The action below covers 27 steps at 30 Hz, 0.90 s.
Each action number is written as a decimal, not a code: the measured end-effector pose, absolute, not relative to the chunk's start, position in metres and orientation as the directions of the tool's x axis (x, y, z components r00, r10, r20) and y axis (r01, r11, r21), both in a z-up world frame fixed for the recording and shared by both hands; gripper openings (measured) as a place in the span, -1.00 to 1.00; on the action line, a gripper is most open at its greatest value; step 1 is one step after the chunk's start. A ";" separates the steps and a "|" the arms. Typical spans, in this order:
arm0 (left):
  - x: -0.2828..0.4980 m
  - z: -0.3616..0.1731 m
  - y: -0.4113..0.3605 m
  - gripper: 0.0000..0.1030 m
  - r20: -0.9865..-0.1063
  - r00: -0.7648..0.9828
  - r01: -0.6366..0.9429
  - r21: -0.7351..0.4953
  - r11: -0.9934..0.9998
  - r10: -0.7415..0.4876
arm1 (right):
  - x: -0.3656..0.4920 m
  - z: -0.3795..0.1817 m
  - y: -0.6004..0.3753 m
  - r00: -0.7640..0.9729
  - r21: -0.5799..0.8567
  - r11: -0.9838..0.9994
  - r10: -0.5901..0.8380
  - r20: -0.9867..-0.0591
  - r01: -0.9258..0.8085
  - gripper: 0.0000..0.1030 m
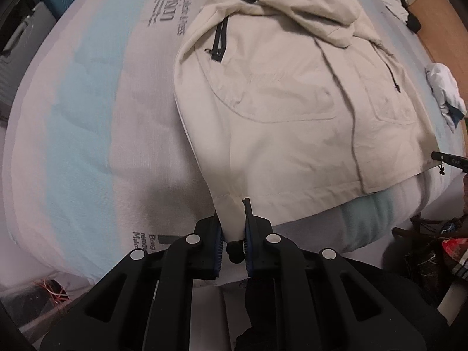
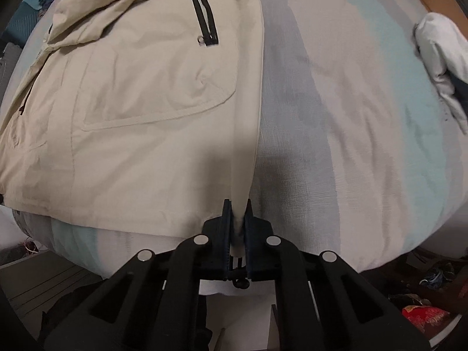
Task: Fold large clothes
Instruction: 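Lift the hem and fold it up over the hood with both grippers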
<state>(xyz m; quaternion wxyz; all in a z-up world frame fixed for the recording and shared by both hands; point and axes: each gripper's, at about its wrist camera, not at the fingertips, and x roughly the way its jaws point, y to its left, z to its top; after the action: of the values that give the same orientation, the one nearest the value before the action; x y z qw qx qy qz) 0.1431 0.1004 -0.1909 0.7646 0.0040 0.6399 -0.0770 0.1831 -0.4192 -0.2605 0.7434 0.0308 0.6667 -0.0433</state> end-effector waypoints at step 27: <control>0.294 -0.128 0.093 -0.80 -0.993 0.118 0.086 0.018 0.996 0.007 | 0.319 -0.196 -0.459 0.036 0.294 0.946 0.292 -0.956 0.138 -0.87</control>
<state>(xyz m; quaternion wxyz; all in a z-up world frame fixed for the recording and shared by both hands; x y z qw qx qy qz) 0.2935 0.0928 -0.1276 0.7469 0.0350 0.6635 -0.0261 0.3194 -0.4587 -0.1961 0.7026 0.1554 0.6923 0.0547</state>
